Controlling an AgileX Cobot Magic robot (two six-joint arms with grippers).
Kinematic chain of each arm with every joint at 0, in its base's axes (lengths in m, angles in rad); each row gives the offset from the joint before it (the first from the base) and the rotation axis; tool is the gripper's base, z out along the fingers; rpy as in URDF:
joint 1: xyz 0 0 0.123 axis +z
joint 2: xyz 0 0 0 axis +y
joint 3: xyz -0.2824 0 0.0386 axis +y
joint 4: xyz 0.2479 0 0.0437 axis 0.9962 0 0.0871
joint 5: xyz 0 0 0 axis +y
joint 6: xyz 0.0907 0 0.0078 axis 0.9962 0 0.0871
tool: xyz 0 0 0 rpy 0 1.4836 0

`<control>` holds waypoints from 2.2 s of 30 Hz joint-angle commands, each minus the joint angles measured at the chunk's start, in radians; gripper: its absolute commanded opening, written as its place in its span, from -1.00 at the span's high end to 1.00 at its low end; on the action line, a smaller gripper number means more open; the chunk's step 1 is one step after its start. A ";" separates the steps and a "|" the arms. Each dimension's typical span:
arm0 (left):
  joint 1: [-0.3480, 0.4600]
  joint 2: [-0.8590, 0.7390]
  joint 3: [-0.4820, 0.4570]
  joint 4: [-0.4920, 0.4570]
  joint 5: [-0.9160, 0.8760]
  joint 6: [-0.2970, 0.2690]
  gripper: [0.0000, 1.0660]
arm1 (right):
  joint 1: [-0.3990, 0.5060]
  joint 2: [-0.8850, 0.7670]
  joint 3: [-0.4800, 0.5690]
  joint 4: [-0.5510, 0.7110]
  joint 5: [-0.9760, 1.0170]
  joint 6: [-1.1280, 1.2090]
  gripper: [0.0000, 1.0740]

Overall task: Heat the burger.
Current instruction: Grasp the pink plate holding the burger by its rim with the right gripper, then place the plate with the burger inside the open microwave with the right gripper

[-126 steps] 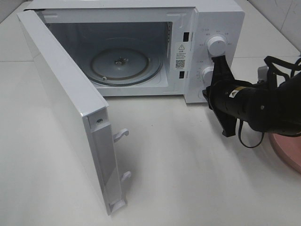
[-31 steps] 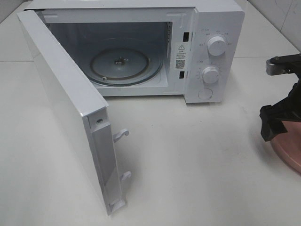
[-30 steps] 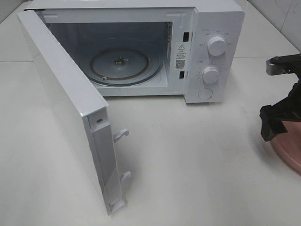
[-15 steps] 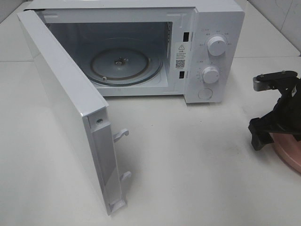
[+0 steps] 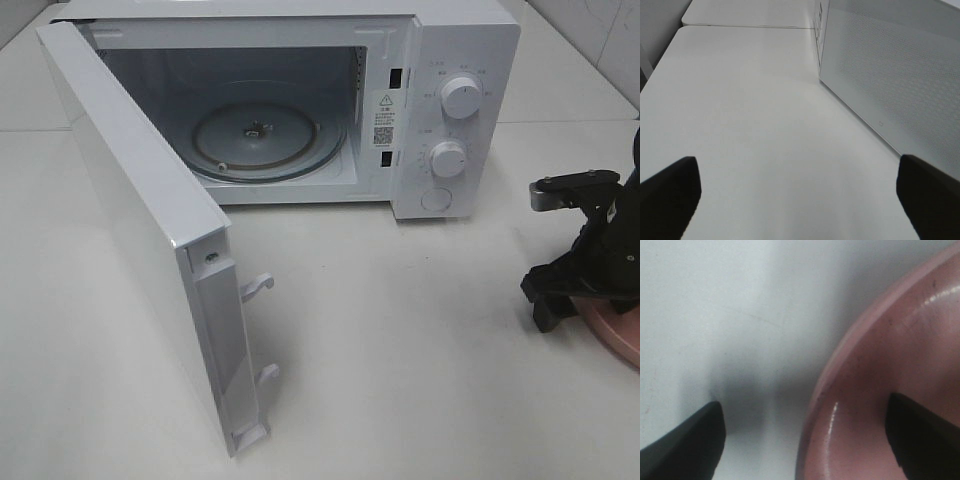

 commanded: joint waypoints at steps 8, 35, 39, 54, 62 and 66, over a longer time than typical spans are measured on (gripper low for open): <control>0.000 -0.022 0.002 -0.002 -0.009 -0.003 -0.88 | -0.005 0.012 -0.003 -0.010 0.041 0.003 0.12; 0.000 -0.022 0.002 -0.002 -0.009 -0.003 -0.88 | 0.036 0.011 -0.003 -0.144 0.132 0.206 1.00; 0.000 -0.022 0.002 -0.002 -0.009 -0.003 -0.88 | 0.059 0.011 -0.003 -0.205 0.145 0.275 1.00; 0.000 -0.022 0.002 -0.002 -0.009 -0.003 -0.88 | 0.138 -0.037 -0.003 -0.385 0.264 0.435 1.00; 0.000 -0.022 0.002 -0.002 -0.009 -0.003 -0.88 | 0.138 -0.081 -0.003 -0.400 0.308 0.444 1.00; 0.000 -0.022 0.002 -0.002 -0.009 -0.003 -0.88 | 0.138 -0.094 -0.003 -0.403 0.320 0.443 1.00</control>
